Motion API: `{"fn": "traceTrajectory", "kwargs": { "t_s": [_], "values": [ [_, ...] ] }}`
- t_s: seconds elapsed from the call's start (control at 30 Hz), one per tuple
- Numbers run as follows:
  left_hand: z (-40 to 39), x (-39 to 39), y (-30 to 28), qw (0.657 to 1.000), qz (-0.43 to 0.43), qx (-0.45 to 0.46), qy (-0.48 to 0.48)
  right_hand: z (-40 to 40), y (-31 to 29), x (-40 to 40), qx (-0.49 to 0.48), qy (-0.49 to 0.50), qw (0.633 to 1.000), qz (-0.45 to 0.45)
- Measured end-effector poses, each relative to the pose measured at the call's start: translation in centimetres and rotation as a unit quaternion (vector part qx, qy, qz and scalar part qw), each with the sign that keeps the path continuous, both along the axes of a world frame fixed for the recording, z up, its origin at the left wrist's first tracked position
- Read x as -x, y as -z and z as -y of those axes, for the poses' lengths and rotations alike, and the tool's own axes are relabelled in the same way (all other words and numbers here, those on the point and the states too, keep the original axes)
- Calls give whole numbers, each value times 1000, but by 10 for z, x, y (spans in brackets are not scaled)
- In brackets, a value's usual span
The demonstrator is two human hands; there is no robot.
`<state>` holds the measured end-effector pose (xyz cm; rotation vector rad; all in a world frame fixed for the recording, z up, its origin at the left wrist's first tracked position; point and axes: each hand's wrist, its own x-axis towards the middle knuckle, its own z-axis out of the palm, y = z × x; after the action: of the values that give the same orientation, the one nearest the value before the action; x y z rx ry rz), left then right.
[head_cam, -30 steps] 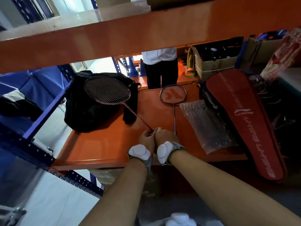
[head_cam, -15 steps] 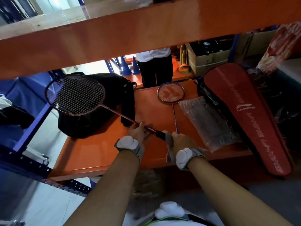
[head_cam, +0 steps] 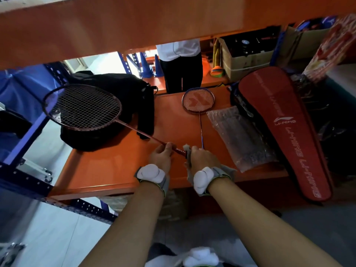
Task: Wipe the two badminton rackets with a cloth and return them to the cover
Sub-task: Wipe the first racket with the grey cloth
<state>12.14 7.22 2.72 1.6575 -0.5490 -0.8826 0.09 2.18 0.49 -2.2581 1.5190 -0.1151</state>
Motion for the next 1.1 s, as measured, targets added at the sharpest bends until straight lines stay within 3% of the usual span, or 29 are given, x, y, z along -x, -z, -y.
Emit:
{"fn": "traceTrajectory", "kwargs": {
  "t_s": [0.2,0.5,0.77,1.1],
  "values": [
    [-16,27,3,999,-7,1,35,-21,-3,-15,48,-32,997,46],
    [-13,28,-11,979,-198,45,-28,-32,8,52,-5,-48,996,68],
    [-17,8,-18,980,-187,52,-38,-33,16,75,-17,-12,997,70],
    [-13,30,-17,988,-135,65,-47,-17,-13,32,-10,-40,999,34]
  ]
}}
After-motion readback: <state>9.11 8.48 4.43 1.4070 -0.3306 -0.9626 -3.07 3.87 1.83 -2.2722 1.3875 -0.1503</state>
